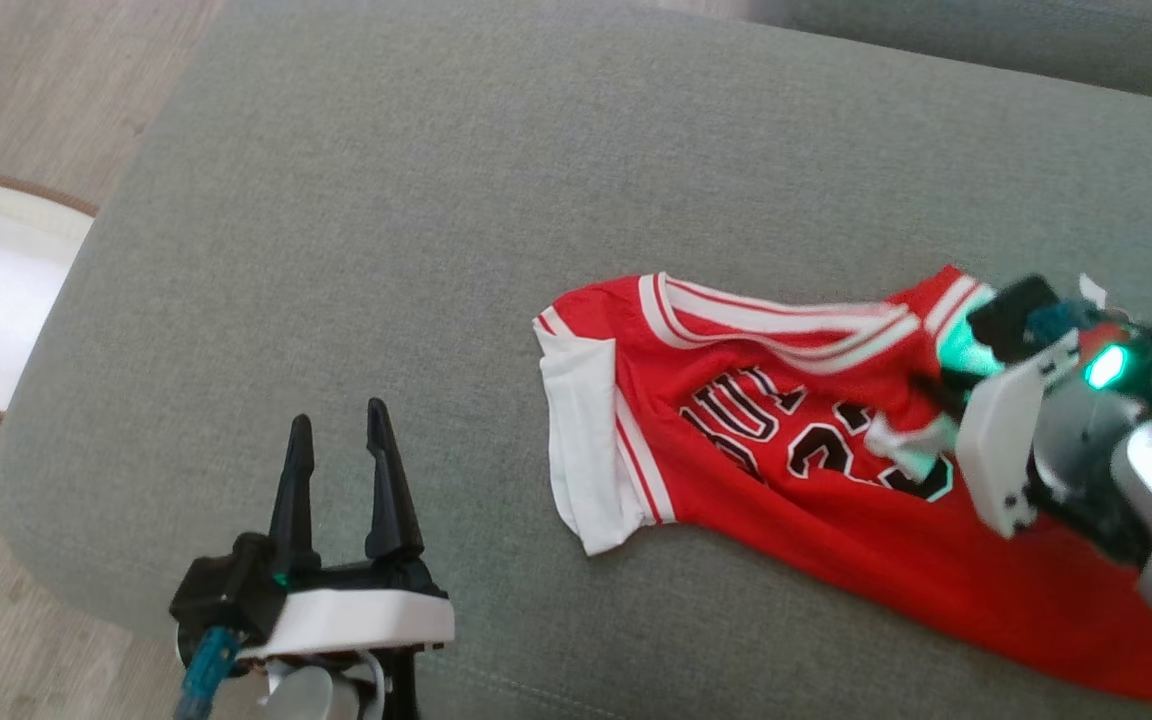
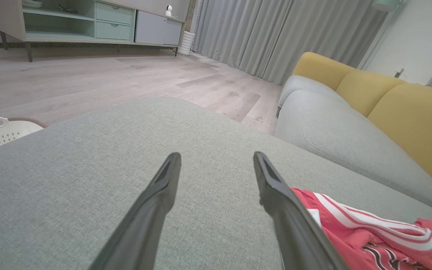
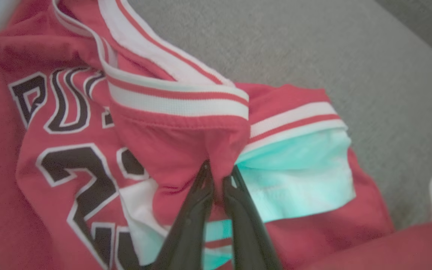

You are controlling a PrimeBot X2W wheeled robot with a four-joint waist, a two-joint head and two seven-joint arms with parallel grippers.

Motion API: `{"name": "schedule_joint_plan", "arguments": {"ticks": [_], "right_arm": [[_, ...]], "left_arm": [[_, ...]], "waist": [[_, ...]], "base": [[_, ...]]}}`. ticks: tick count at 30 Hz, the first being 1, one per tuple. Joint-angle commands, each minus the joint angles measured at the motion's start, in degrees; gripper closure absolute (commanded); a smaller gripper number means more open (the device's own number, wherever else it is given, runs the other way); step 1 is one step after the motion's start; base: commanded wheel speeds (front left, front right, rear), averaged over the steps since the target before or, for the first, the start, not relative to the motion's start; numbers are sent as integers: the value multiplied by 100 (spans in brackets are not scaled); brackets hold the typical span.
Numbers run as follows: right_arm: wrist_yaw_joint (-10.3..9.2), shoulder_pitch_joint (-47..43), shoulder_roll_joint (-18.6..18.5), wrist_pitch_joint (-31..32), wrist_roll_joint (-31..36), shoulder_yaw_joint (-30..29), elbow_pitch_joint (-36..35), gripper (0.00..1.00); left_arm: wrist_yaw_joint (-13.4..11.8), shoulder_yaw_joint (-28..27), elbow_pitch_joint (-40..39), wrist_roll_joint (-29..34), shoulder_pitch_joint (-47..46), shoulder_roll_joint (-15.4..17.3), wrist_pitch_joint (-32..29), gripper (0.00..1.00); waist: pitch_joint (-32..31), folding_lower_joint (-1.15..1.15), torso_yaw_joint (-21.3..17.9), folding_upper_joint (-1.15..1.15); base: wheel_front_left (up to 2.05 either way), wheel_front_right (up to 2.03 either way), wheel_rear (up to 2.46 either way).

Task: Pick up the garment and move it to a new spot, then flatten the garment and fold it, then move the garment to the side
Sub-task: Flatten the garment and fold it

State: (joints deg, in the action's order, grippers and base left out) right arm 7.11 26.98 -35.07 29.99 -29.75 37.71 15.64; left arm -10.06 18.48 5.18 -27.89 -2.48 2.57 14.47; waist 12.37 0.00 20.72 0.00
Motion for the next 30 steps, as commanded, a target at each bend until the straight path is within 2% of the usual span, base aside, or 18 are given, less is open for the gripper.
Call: {"name": "schedule_joint_plan", "arguments": {"ticks": [1, 8, 13, 20, 21, 22, 23, 30], "right_arm": [[37, 309, -77, -100, 132, -44, -123, 100], [37, 1676, 237, -354, 1028, 135, 510, 100], [37, 2652, 661, -672, 1598, 258, 1300, 100], [37, 3447, 1123, -1338, 2336, 517, 2418, 100], [37, 3526, 1173, -1475, 2458, 484, 2575, 92], [37, 3587, 1236, -1622, 2568, 405, 2731, 55], [37, 3621, 1302, -1732, 2666, 317, 2897, 0], [37, 3570, 1796, -2527, 2850, -63, 3607, 0]], "left_arm": [[-7, -161, -192, -47, -236, 31, 52, 0], [-22, -80, -213, -103, -318, 31, 52, 0], [-27, 71, -221, -158, -379, 31, 52, 0], [-75, 231, -220, -223, -403, 31, 52, 0], [-76, 243, -223, -228, -408, 31, 52, 0], [-81, 250, -227, -232, -414, 31, 52, 0], [-89, 255, -232, -237, -420, 31, 52, 0], [-82, 216, -215, -186, -468, 31, 52, 0]], "waist": [[34, 0, 34, 0], [122, 0, 159, 0], [168, 0, 389, 0], [228, 0, 687, 0], [242, 0, 709, 0], [252, 0, 718, 0], [259, 0, 723, 0], [243, 0, 439, 0]], "base": [[0, 0, 0], [0, 0, 0], [0, 0, 0], [0, 0, 0], [0, 0, 0], [0, 0, 0], [0, 0, 0], [0, 0, 0]]}}
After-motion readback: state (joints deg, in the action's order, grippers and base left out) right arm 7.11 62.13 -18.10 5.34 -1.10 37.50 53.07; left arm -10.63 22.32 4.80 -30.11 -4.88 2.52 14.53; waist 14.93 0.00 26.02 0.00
